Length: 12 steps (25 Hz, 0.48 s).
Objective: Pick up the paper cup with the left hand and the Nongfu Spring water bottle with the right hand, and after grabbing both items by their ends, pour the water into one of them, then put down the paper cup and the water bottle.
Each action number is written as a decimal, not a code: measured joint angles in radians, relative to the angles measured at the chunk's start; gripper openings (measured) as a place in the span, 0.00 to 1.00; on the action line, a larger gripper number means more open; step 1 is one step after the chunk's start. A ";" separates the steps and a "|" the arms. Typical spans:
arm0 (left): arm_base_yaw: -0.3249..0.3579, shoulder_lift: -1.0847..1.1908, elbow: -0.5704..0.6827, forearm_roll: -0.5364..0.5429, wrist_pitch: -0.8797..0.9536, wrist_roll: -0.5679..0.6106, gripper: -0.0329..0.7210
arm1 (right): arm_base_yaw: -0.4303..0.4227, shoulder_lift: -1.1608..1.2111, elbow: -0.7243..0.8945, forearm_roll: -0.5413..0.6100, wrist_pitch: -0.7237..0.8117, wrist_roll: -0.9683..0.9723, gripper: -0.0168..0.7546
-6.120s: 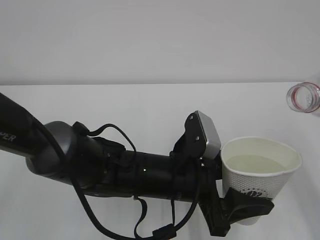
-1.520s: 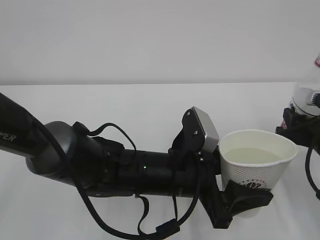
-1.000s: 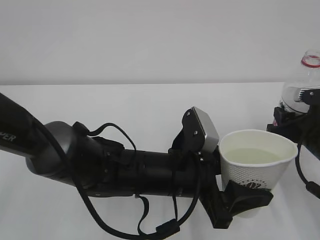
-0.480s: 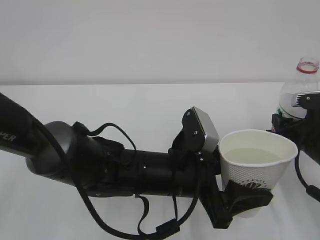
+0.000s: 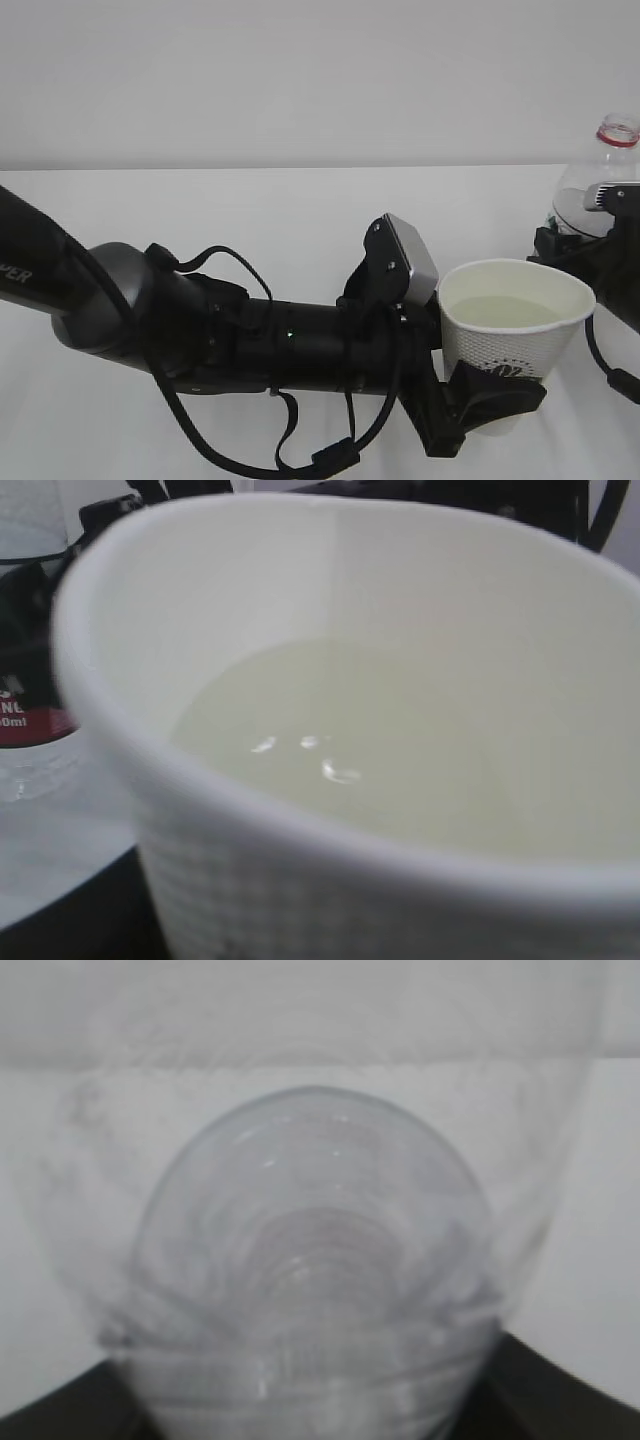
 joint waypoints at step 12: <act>0.000 0.000 0.000 0.000 0.000 0.000 0.72 | 0.000 0.000 0.000 -0.002 0.019 0.002 0.56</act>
